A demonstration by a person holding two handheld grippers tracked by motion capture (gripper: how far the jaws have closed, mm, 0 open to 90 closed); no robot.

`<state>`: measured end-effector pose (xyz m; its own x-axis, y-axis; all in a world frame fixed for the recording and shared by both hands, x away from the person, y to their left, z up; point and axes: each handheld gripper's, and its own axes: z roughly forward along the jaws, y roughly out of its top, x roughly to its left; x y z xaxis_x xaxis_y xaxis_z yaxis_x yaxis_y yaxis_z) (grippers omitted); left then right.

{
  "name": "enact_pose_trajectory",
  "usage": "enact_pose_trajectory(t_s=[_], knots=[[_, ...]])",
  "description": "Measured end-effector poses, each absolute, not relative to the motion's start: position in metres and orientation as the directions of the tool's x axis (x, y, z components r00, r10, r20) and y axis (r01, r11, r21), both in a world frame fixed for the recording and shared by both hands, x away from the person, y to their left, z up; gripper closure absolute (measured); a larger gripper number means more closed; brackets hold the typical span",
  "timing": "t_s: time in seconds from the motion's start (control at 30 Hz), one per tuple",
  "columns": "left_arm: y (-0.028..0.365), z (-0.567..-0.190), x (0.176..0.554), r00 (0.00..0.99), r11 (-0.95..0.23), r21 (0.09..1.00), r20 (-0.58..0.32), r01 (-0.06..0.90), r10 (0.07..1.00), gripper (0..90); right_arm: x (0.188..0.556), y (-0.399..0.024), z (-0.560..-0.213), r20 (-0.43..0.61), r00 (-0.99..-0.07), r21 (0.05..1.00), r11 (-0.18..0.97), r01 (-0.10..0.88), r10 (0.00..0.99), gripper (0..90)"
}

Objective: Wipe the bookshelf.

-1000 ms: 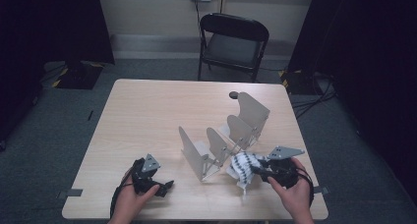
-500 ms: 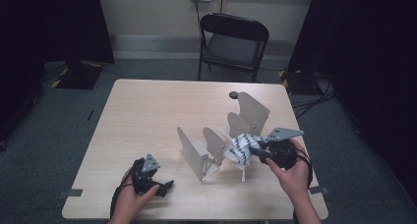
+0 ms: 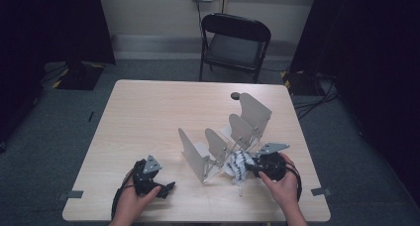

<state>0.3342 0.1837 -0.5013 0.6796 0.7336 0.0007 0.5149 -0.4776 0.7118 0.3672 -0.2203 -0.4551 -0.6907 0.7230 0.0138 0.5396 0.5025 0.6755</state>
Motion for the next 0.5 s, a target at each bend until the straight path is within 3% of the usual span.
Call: enact_pose_trajectory(t_s=[0.2, 0.33, 0.5], knots=[[0.184, -0.501, 0.334, 0.68, -0.478, 0.712, 0.001, 0.515, 0.733, 0.0, 0.364, -0.218, -0.473, 0.022, -0.682, 0.671, 0.495, 0.552, 0.731, 63.4], [0.184, -0.501, 0.334, 0.68, -0.478, 0.712, 0.001, 0.515, 0.734, 0.0, 0.362, -0.221, -0.47, -0.01, -0.671, 0.666, 0.506, 0.549, 0.742, 43.5], [0.184, -0.501, 0.334, 0.68, -0.478, 0.712, 0.001, 0.515, 0.733, 0.0, 0.352, -0.231, -0.463, -0.005, -0.638, 0.696, 0.46, 0.55, 0.77, 34.1]])
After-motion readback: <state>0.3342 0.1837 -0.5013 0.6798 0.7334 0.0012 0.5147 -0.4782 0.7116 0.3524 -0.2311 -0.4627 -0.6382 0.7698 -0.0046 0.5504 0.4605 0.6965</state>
